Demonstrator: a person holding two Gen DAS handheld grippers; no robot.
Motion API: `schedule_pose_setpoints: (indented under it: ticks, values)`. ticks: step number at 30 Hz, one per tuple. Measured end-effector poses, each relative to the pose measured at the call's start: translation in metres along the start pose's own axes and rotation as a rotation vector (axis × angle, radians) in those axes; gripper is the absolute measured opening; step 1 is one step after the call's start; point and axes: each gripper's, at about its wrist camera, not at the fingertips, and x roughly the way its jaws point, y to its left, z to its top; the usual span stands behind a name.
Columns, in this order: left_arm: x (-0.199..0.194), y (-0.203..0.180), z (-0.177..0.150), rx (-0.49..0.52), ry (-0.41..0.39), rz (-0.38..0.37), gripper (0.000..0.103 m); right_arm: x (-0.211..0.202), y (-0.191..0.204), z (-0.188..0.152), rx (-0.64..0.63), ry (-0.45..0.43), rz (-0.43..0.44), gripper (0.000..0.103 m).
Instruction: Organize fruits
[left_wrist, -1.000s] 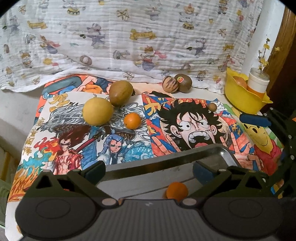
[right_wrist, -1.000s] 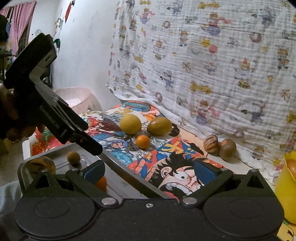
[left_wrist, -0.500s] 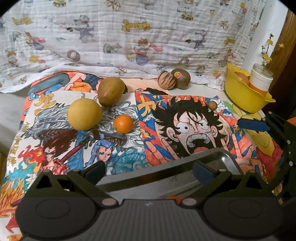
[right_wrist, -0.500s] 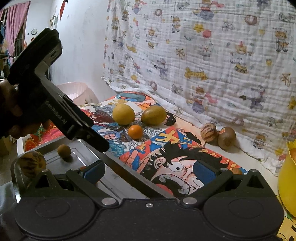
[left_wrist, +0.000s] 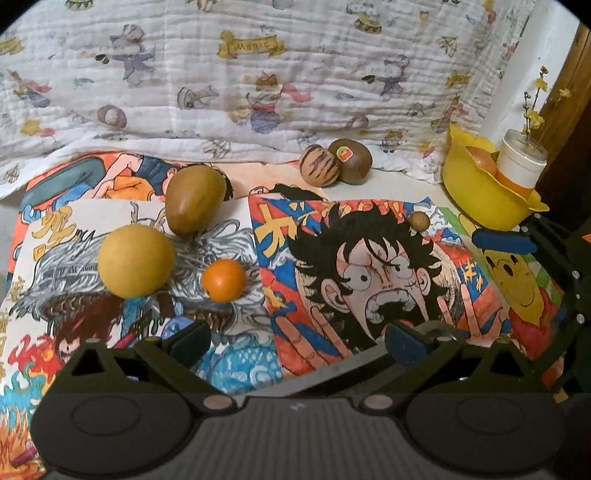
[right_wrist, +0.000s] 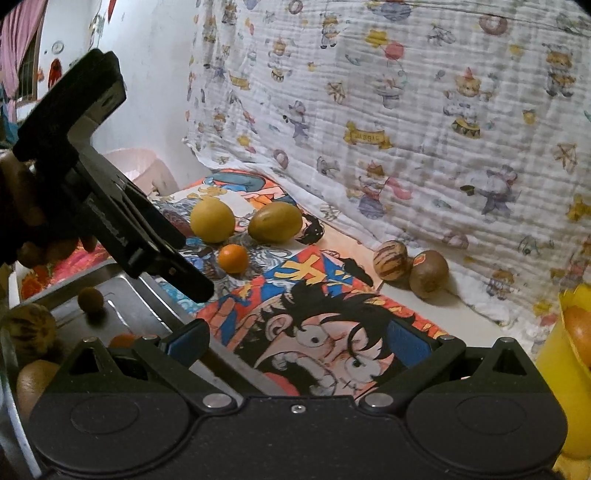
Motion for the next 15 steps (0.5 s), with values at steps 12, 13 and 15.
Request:
schedule_pose_setpoints:
  ticks: [12, 13, 15]
  values:
    - [-0.009, 0.028, 0.008, 0.012, -0.015, 0.031, 0.102, 0.034, -0.007, 0.038, -0.186, 0.058, 0.060, 0.102]
    - [-0.010, 0.030, 0.008, 0.012, -0.018, 0.031, 0.102, 0.037, -0.006, 0.040, -0.202, 0.059, 0.065, 0.102]
    - [-0.012, 0.034, 0.009, 0.013, -0.022, 0.030, 0.102, 0.042, -0.005, 0.044, -0.219, 0.063, 0.075, 0.102]
